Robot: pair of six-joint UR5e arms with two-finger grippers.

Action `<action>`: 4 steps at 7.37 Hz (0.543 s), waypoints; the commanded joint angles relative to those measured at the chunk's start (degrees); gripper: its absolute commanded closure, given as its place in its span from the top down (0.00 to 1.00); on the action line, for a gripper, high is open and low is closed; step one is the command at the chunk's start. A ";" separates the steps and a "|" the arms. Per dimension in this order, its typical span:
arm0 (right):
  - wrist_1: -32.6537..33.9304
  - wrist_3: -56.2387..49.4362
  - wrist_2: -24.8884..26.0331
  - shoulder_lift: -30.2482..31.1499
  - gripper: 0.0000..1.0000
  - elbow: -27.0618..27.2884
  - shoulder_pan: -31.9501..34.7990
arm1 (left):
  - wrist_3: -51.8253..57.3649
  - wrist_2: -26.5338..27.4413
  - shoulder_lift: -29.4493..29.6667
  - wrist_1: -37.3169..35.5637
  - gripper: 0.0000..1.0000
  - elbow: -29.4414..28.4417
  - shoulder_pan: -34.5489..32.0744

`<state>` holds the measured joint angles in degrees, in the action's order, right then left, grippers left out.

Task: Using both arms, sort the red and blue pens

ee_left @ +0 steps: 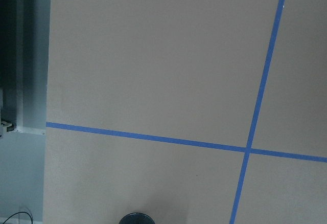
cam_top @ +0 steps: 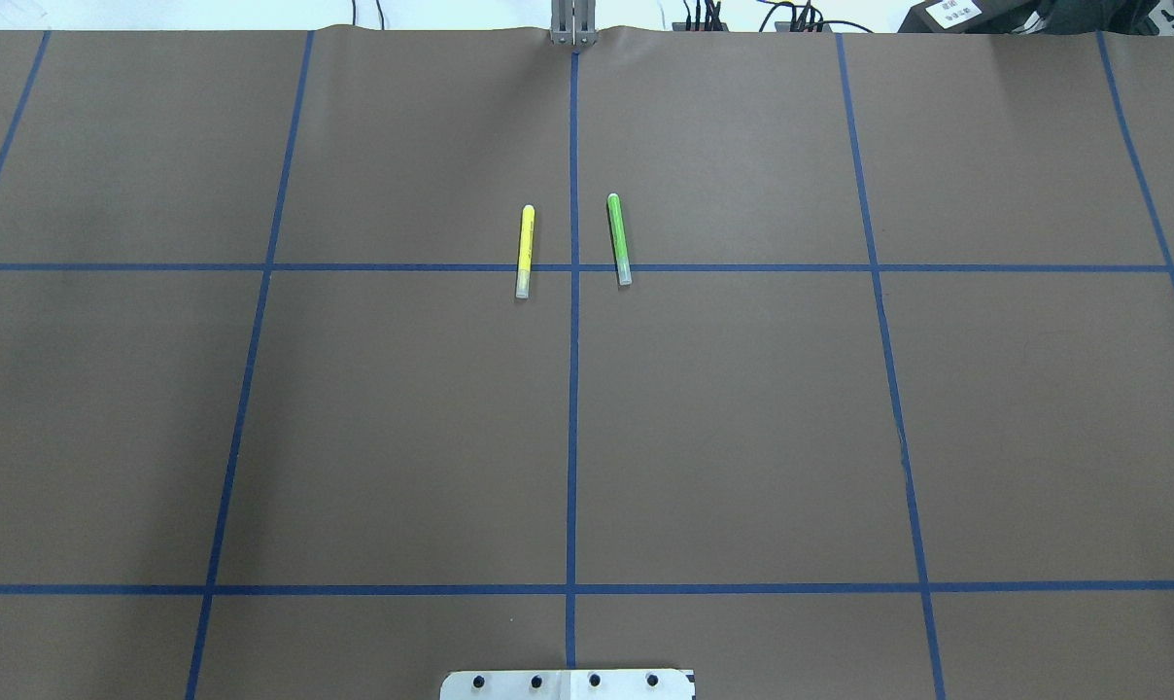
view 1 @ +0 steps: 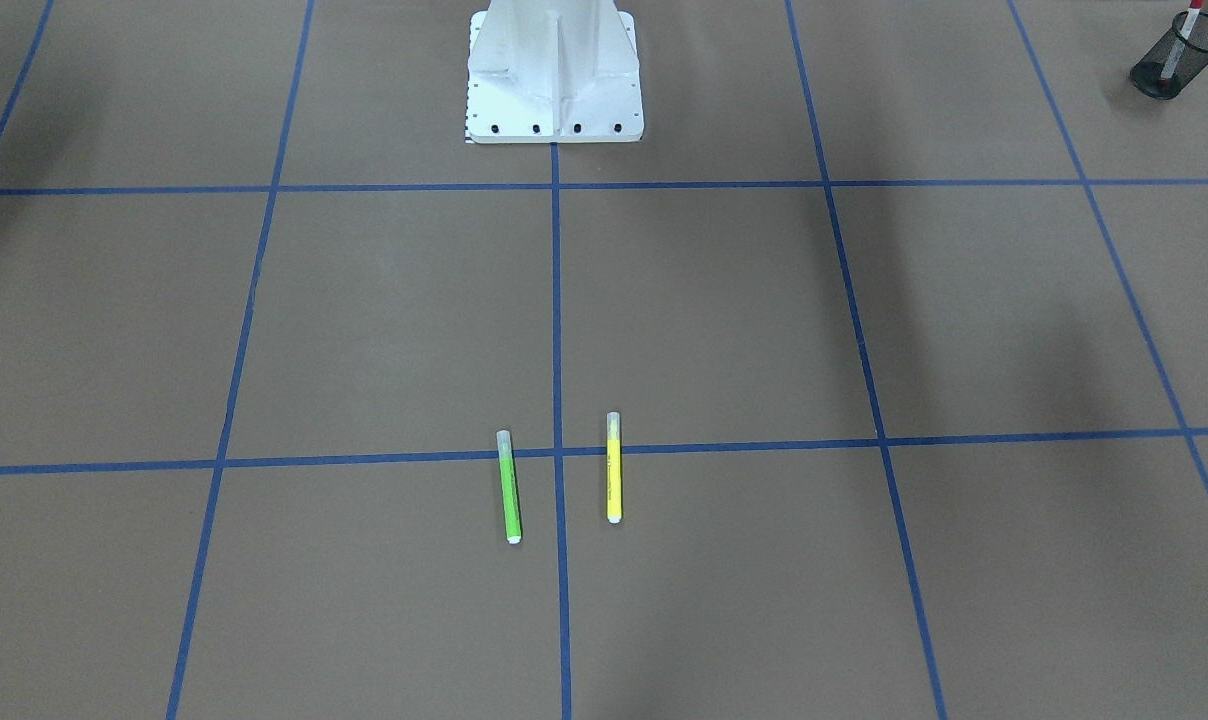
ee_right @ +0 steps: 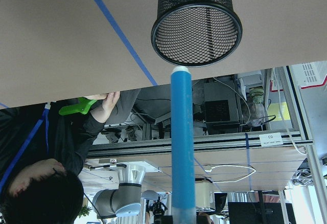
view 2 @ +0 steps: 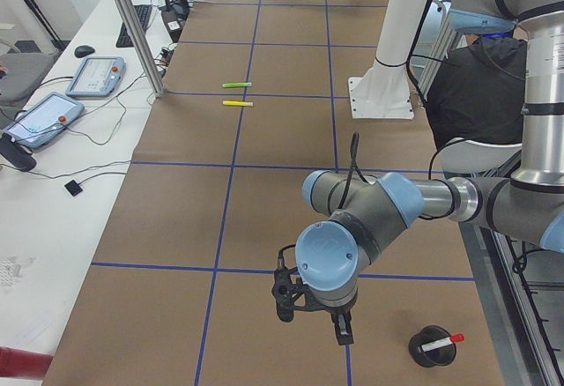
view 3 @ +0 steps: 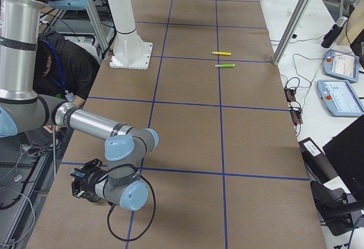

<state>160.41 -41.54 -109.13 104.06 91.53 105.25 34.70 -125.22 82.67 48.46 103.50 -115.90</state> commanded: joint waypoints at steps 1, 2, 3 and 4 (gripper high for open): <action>-0.18 0.15 -1.79 -0.18 0.00 -2.84 -0.05 | 0.19 -0.02 -0.58 -0.03 1.00 0.39 0.06; -0.27 0.15 -3.01 -0.35 0.00 -4.59 -0.05 | 0.19 0.07 -0.58 -0.03 1.00 0.56 0.06; -0.18 0.15 -4.33 -0.26 0.00 -6.09 -0.05 | 0.19 0.07 -0.58 -0.20 1.00 0.82 0.06; -0.27 0.06 -5.30 -0.35 0.00 -7.50 -0.05 | 0.19 0.07 -0.84 -0.38 1.00 0.91 0.06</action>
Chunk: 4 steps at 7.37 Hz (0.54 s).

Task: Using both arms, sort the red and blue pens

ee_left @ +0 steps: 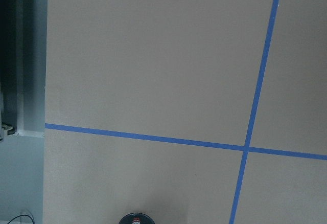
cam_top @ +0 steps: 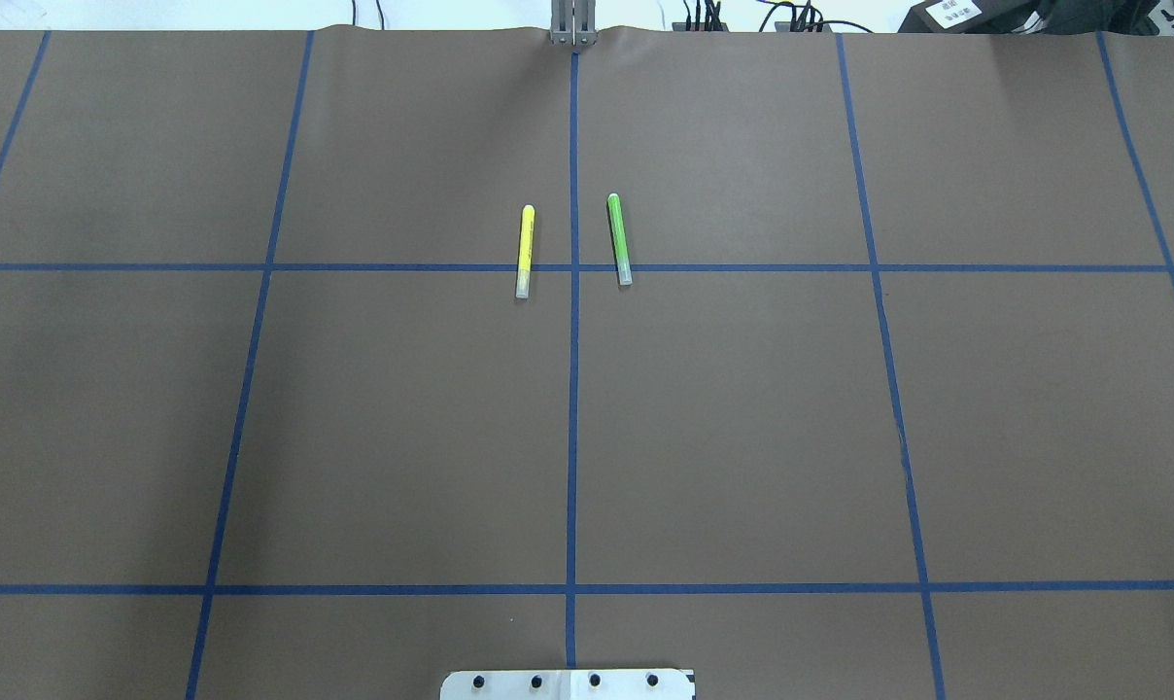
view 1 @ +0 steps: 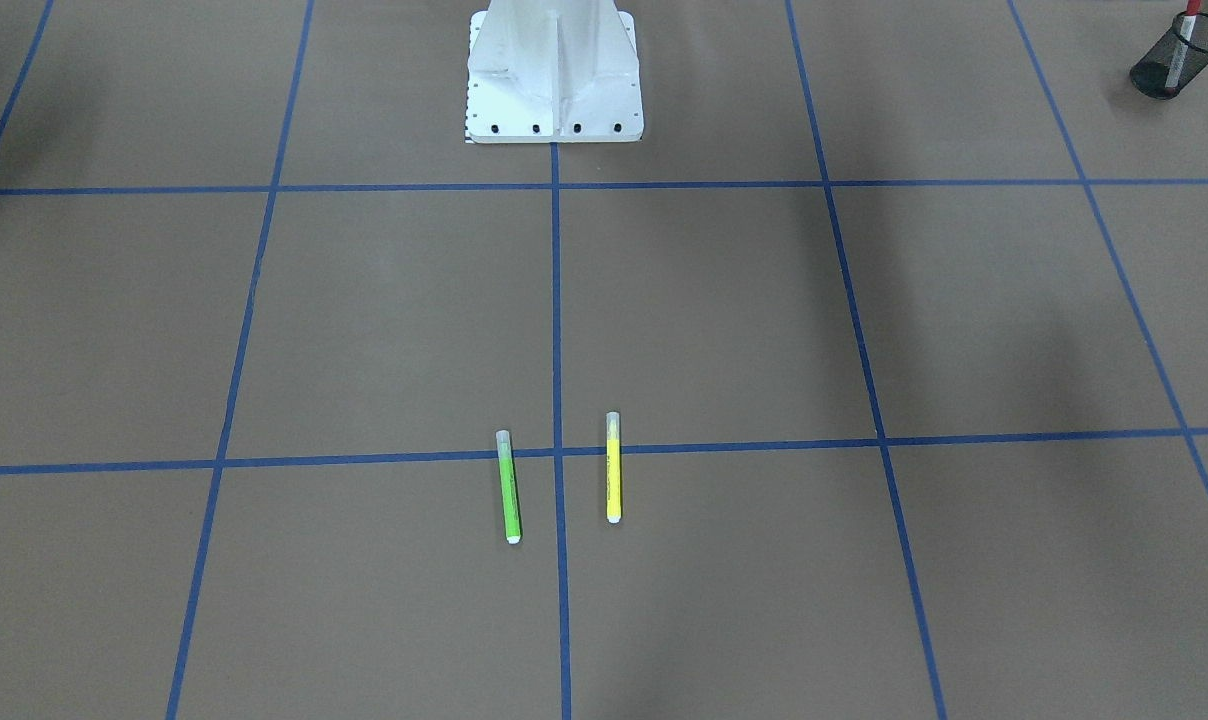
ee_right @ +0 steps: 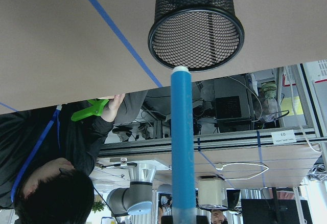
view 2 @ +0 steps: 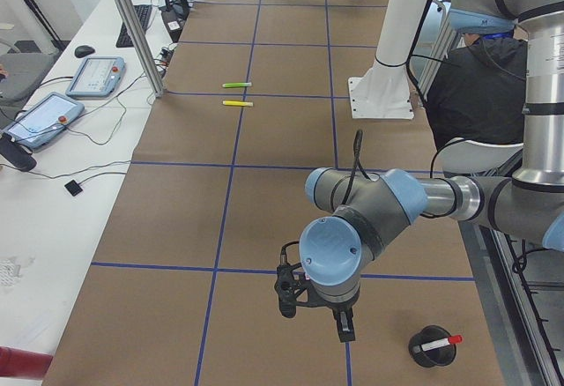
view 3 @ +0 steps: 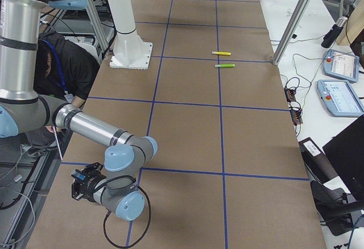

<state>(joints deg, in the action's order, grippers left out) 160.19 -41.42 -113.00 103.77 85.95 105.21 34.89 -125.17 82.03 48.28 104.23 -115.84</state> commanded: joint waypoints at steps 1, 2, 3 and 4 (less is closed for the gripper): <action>-1.53 -0.07 -1.70 0.03 0.00 -3.06 0.00 | 0.00 0.01 -0.64 -0.20 1.00 0.54 0.00; -4.41 -0.07 -2.05 0.03 0.00 -5.68 0.00 | 0.00 0.01 -0.73 -0.20 1.00 0.71 0.00; -6.53 -0.07 -2.83 0.03 0.00 -7.53 0.00 | 0.00 0.01 -0.91 -0.20 1.00 0.80 0.00; -6.64 0.02 -2.93 0.03 0.00 -7.72 0.00 | 0.00 0.01 -1.08 -0.20 1.00 1.06 0.00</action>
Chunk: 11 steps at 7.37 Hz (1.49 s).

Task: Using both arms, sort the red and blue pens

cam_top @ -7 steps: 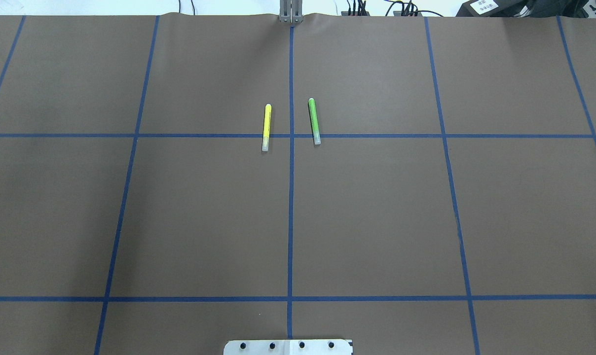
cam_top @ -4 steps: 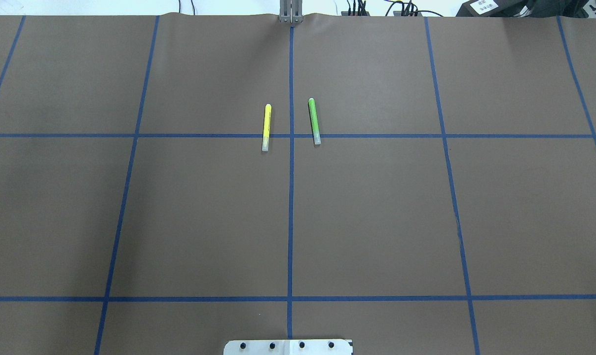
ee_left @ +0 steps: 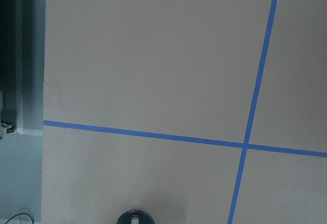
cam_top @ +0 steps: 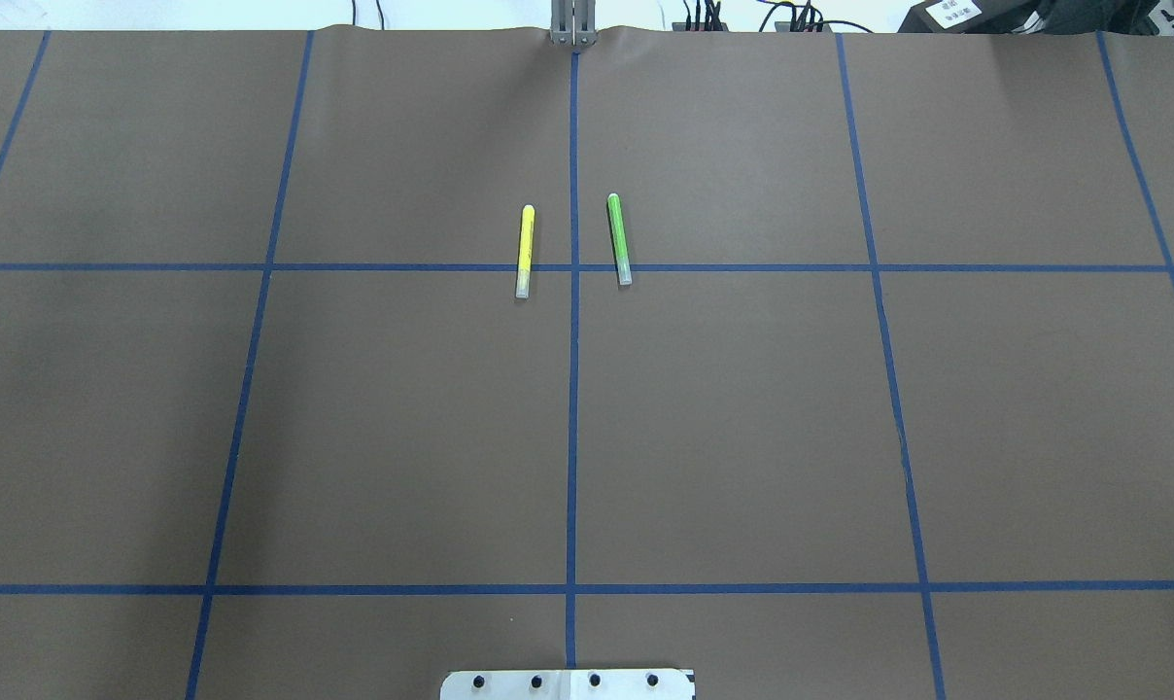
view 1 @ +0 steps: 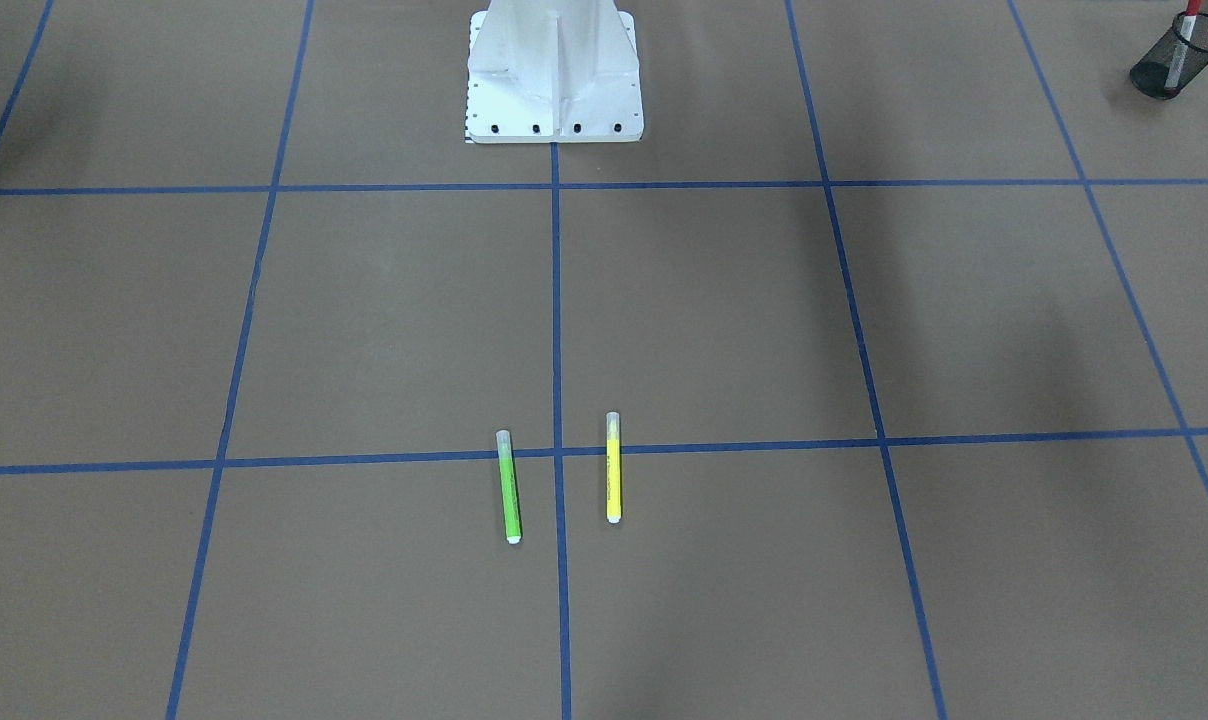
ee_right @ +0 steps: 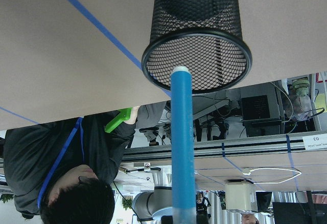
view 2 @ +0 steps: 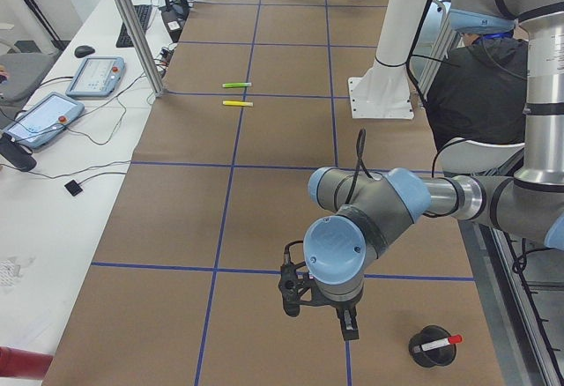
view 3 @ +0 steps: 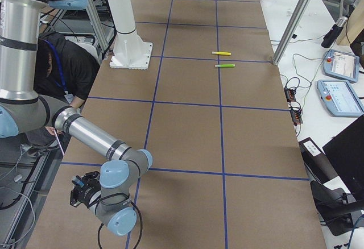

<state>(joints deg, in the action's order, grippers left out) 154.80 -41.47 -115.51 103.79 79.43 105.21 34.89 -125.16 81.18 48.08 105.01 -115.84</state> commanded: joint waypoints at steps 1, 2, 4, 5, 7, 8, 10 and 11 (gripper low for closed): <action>-1.25 -0.02 -0.42 0.01 0.00 -1.65 0.00 | 0.00 0.00 -0.58 0.00 1.00 0.46 0.00; -1.25 -0.10 -0.33 0.09 0.00 -1.65 0.00 | 0.00 0.00 -0.67 0.00 1.00 0.54 0.00; -1.26 0.24 -2.25 0.01 0.17 -3.05 0.00 | 0.00 0.00 -0.84 -0.09 1.00 0.81 0.00; -1.34 0.94 -2.62 -0.08 0.37 -3.67 0.00 | 0.00 -0.09 -0.93 0.00 1.00 0.81 0.00; -4.13 1.04 -2.53 -0.08 0.72 -3.50 0.00 | 0.00 0.00 -0.93 0.00 1.00 0.81 0.00; -8.16 1.04 -2.44 0.01 1.00 -3.50 0.00 | 0.00 0.00 -0.93 0.08 1.00 0.81 0.00; -17.82 1.99 -2.09 -1.65 1.00 -2.97 0.00 | 0.00 0.00 -0.84 0.44 1.00 0.98 0.00; -21.69 6.01 -2.09 -3.75 1.00 -2.62 0.00 | 0.00 0.09 -0.84 0.52 1.00 2.81 0.00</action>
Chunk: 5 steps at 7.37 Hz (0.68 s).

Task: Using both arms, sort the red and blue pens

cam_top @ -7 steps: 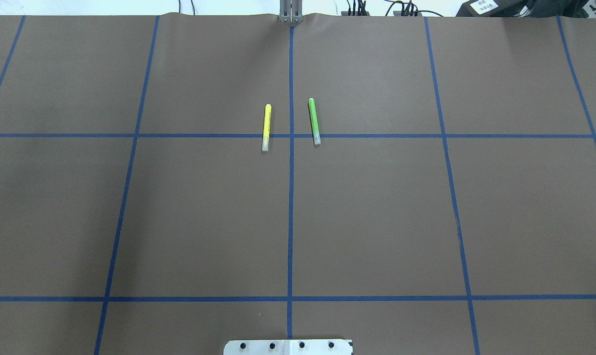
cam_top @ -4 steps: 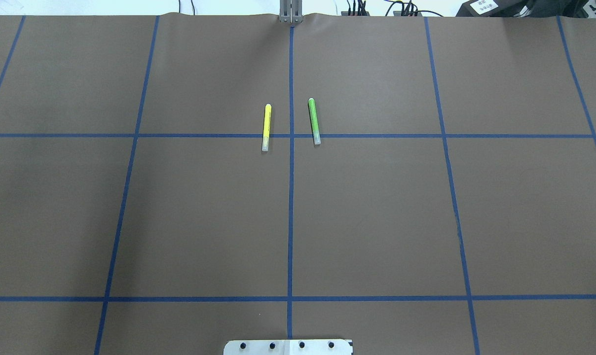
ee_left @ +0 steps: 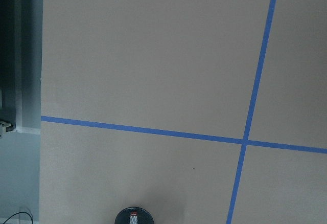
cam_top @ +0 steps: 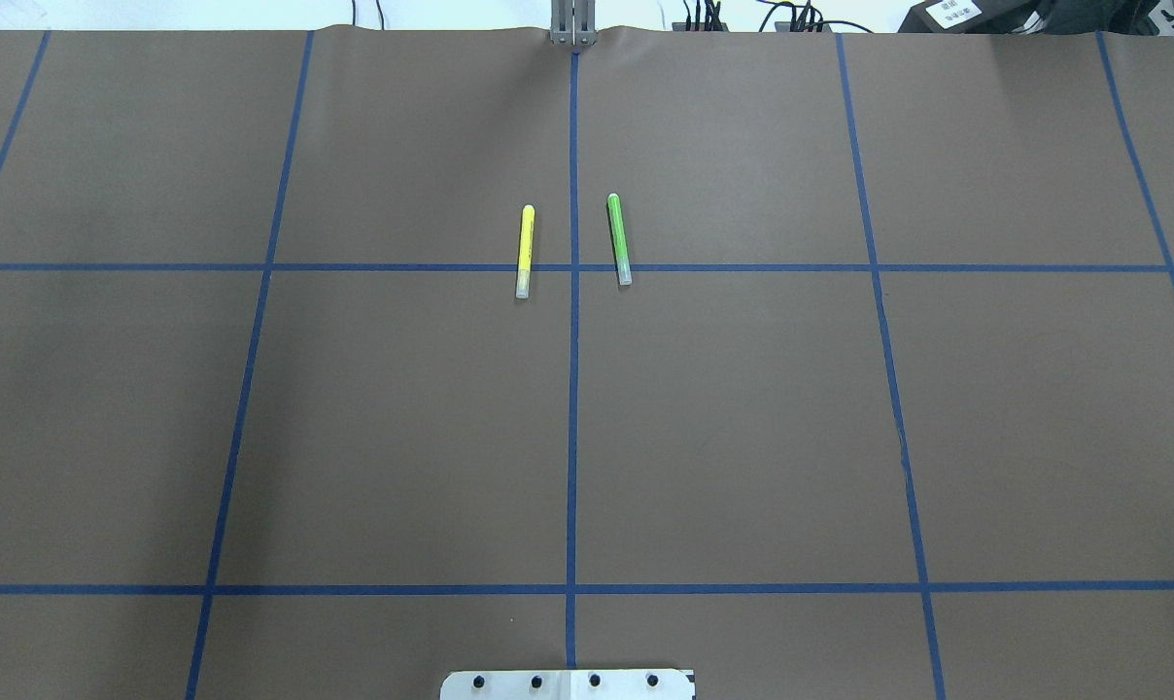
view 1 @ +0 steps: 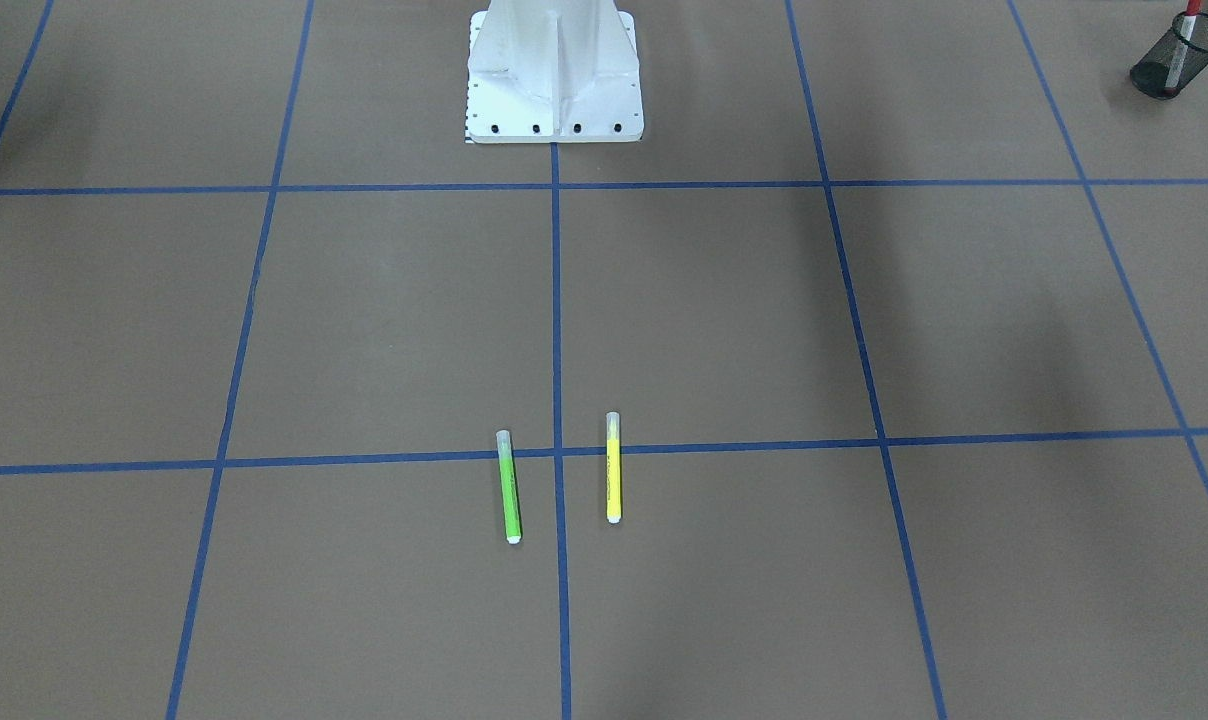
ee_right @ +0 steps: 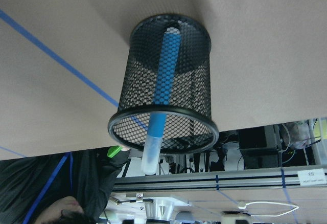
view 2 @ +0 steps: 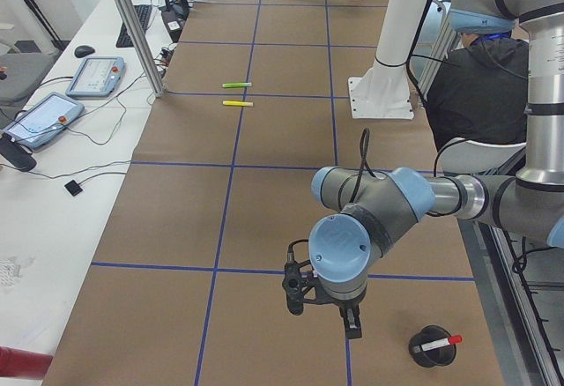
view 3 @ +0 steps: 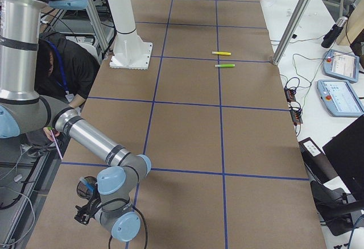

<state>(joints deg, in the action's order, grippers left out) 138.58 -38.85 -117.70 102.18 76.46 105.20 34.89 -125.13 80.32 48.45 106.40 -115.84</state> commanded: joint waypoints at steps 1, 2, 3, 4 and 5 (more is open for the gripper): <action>-11.08 5.87 0.28 -4.95 1.00 0.27 0.00 | -0.09 0.15 0.27 0.24 1.00 2.05 0.00; -14.61 6.24 0.98 -7.94 1.00 0.27 0.00 | -0.09 0.41 0.80 2.07 1.00 2.15 0.35; -16.48 7.20 0.99 -11.27 1.00 0.36 0.00 | -0.26 0.59 0.89 6.61 1.00 2.06 2.18; -17.28 11.91 0.99 -15.31 1.00 0.36 0.00 | -0.79 0.51 2.02 9.79 1.00 1.80 3.85; -19.11 17.70 0.64 -17.78 1.00 0.88 -0.09 | -0.79 0.42 2.99 12.43 1.00 1.53 4.48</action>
<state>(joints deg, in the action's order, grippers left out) 121.56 -27.25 -116.83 88.14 76.93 105.19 34.29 -124.65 82.20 57.33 108.20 -112.58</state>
